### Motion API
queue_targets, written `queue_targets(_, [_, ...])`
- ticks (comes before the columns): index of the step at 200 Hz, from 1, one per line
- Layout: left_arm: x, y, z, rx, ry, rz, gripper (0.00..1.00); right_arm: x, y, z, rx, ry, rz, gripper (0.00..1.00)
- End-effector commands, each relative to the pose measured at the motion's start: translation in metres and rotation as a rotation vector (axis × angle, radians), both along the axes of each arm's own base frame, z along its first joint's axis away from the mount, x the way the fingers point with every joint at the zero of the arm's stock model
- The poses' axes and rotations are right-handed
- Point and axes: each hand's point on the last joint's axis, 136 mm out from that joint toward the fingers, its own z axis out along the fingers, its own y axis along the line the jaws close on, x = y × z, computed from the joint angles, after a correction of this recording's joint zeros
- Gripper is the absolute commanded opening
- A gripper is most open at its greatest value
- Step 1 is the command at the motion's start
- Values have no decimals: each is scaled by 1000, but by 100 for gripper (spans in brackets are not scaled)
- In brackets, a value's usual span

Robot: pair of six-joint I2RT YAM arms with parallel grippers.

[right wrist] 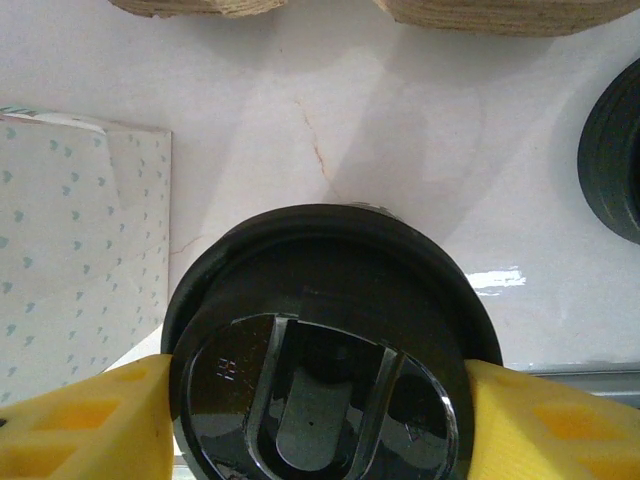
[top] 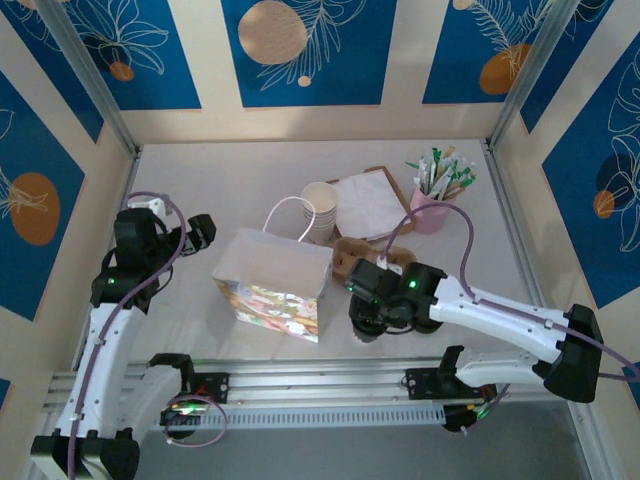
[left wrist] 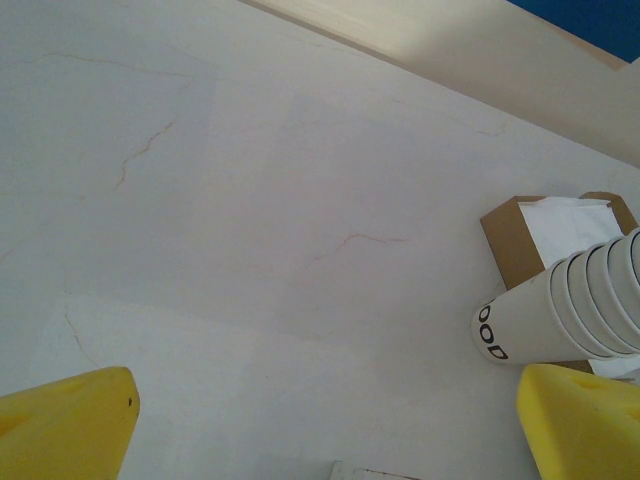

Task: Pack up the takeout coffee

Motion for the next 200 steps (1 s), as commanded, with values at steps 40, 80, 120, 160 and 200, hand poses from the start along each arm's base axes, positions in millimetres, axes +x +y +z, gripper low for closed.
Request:
queue_targets(40, [-1, 6, -8, 4, 24, 31, 97, -33, -79, -30, -270, 131, -152, 65])
queue_targets(80, [-1, 6, -8, 3, 23, 30, 97, -26, -101, -20, -258, 106, -237, 66])
queue_targets(120, [-1, 6, -8, 4, 25, 31, 97, -21, -106, -16, -230, 97, -263, 67])
queue_targets(160, [-1, 6, -8, 4, 26, 31, 97, -13, -100, -11, -174, 72, -256, 73])
queue_targets(200, [0, 6, -9, 3, 29, 31, 97, -4, -94, -2, -116, 41, -237, 78])
